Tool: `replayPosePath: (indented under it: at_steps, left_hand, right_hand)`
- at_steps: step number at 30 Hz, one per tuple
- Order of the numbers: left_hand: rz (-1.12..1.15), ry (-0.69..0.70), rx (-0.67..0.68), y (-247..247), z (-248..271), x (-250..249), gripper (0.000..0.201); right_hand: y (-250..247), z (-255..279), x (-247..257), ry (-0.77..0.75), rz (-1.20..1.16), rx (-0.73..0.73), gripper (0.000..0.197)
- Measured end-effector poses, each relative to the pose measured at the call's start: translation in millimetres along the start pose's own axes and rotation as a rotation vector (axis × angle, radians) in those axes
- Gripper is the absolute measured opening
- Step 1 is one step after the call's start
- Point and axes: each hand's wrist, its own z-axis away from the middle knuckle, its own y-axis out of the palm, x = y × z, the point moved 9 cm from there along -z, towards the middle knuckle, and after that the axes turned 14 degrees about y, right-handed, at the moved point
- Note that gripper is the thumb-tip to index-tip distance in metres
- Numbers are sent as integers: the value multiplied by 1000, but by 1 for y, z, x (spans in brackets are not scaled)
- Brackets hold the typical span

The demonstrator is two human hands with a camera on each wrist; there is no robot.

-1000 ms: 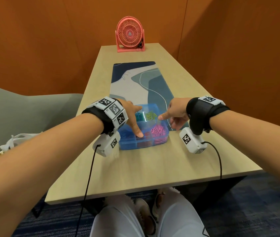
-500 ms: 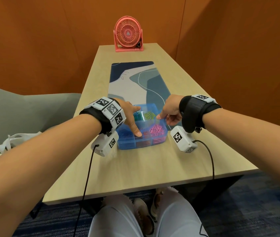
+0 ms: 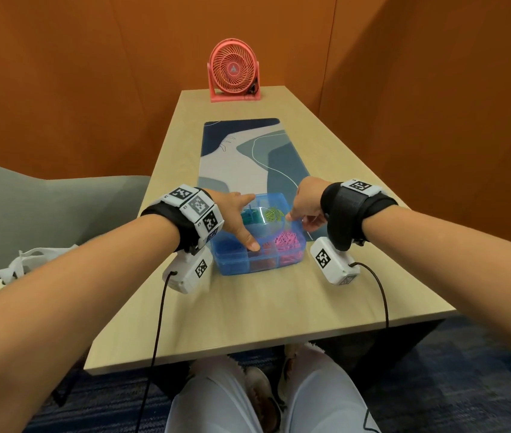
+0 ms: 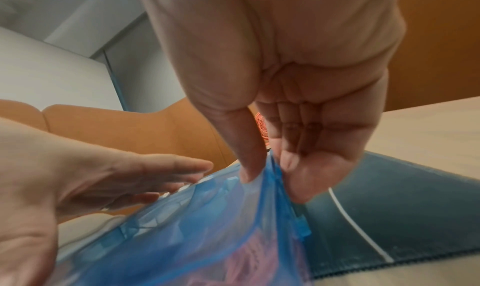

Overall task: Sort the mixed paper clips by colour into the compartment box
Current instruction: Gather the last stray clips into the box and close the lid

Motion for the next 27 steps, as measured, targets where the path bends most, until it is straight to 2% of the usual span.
replayPosePath:
  at_steps: [3, 5, 9, 11, 15, 18, 22, 27]
  left_hand:
    - [110, 50, -133, 3, 10, 1, 116]
    - [137, 52, -145, 11, 18, 5, 116]
    - [130, 86, -152, 24, 26, 15, 133]
    - [115, 94, -152, 24, 30, 16, 126]
    - [194, 122, -176, 15, 26, 18, 103]
    - [158, 91, -220, 0, 20, 24, 102]
    - [156, -10, -395, -17, 15, 42, 97]
    - [275, -54, -417, -12, 4, 62, 88]
  right_hand:
    - [0, 5, -3, -13, 12, -41, 19]
    - [0, 7, -5, -15, 15, -61, 22]
    - [-1, 14, -3, -29, 118, -127, 34]
    - [-1, 13, -1, -31, 140, -134, 36]
    - [1, 4, 2, -20, 88, -88, 27]
    - [-5, -9, 3, -12, 0, -99, 21]
    - [-16, -23, 8, -3, -21, -178, 23]
    - [-23, -33, 23, -42, 14, -238, 11]
